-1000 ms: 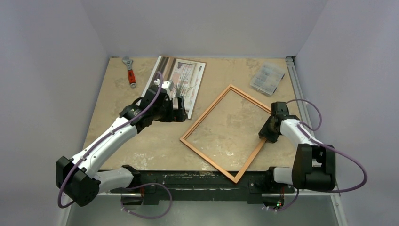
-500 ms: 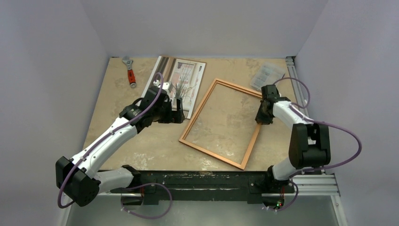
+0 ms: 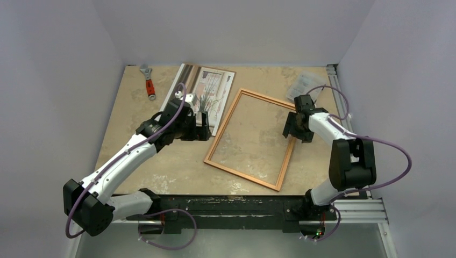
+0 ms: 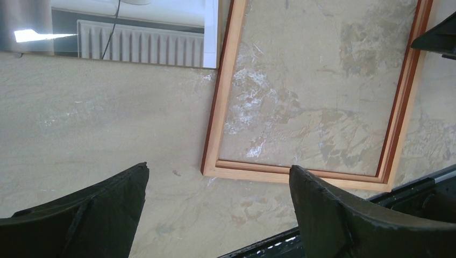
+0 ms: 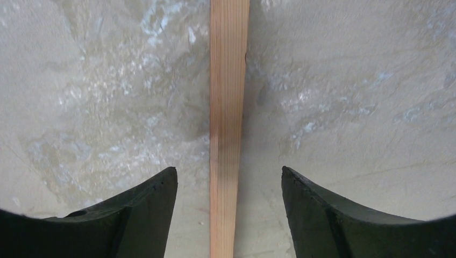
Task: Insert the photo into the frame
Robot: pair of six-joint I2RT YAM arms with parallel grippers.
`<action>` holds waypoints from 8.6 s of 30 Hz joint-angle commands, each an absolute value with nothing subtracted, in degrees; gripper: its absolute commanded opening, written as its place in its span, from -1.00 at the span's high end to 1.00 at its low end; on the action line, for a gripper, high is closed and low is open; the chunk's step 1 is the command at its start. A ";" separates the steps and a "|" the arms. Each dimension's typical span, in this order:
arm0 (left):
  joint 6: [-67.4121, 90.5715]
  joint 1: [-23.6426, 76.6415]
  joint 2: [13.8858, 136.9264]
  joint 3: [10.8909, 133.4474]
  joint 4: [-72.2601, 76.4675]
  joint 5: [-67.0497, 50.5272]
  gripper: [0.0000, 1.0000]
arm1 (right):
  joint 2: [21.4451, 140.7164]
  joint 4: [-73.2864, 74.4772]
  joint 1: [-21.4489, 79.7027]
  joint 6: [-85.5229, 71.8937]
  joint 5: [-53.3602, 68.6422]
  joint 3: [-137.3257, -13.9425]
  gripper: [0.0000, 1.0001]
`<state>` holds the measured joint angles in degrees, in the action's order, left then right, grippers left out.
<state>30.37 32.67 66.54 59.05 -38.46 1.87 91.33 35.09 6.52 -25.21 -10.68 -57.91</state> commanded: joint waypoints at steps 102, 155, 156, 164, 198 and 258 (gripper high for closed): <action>33.42 45.66 84.56 70.49 -26.29 -11.05 -1.00 | 87.29 35.01 0.15 -27.28 1.47 -59.38 1.00; 46.76 56.95 118.83 88.27 0.09 -34.11 0.56 | 72.35 42.72 0.18 -32.50 17.26 -64.84 0.99; 46.62 56.91 118.55 88.25 0.12 -34.01 0.65 | 72.28 42.64 0.18 -32.30 17.43 -64.78 0.96; 44.59 56.87 113.74 87.01 -3.86 -30.72 1.00 | 70.56 42.76 0.17 -30.62 18.02 -65.67 0.12; 30.34 56.60 95.57 85.29 -18.27 -32.08 1.00 | 66.46 23.07 -1.93 -38.35 46.63 -67.35 0.06; 13.69 79.91 112.35 119.62 -57.93 56.54 0.19 | 65.20 46.14 -2.02 -44.92 24.63 -73.54 1.00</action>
<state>15.51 79.33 113.71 117.12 -56.80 51.77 66.98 48.58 -1.85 -47.79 23.94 -74.08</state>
